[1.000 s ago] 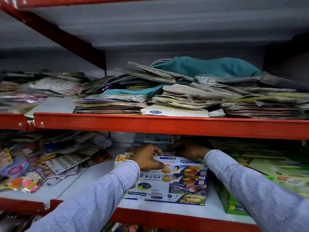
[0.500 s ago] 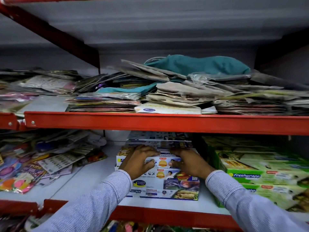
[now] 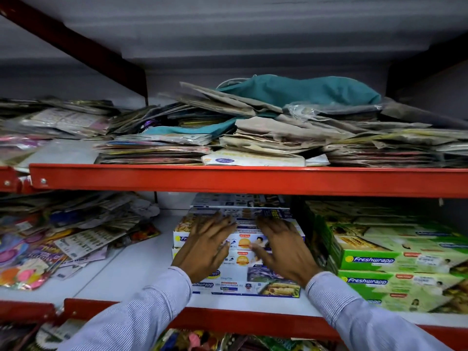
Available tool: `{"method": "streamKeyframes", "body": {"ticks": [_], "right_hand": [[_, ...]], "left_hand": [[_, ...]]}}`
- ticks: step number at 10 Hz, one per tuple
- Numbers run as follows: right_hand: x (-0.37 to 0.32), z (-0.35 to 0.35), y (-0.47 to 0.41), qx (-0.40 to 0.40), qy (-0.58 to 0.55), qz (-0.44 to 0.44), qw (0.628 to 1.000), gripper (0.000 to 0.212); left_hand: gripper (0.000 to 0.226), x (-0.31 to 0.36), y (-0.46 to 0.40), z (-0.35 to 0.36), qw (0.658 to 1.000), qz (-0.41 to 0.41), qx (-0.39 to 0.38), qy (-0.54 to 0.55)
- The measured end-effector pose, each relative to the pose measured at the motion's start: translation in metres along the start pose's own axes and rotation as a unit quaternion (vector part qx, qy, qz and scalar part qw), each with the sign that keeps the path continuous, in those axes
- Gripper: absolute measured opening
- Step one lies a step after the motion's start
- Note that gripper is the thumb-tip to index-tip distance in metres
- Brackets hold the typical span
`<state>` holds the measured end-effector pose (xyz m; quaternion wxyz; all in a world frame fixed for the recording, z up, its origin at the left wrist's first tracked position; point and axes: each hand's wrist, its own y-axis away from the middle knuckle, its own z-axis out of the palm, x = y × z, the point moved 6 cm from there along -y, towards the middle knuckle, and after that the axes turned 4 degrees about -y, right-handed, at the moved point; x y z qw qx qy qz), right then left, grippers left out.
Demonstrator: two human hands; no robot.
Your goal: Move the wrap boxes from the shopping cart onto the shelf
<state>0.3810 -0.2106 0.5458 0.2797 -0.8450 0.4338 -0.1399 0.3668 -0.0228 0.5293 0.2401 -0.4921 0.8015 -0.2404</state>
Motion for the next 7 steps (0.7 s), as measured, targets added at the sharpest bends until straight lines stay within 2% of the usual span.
{"method": "streamKeyframes", "body": {"ticks": [1,2,4,5,7], "right_hand": [[-0.008,0.018,0.011,0.008,0.050,-0.001,0.999,0.075],[-0.006,0.035,0.007,0.013,0.073,0.000,0.997,0.076],[-0.005,0.036,0.010,0.040,0.119,0.019,0.992,0.078],[-0.007,0.042,0.010,0.046,0.112,0.038,0.992,0.079],[-0.020,0.029,0.017,0.082,0.088,0.011,0.993,0.079]], "left_hand": [[0.064,0.003,0.011,0.006,0.994,0.017,0.024,-0.103],[0.073,-0.011,0.010,0.022,0.990,0.014,0.021,-0.140],[0.082,-0.017,0.006,0.029,0.981,0.051,0.028,-0.186],[0.080,-0.021,0.008,0.035,0.978,0.063,0.036,-0.196],[0.080,-0.010,0.014,0.022,0.978,0.046,0.022,-0.202]]}}
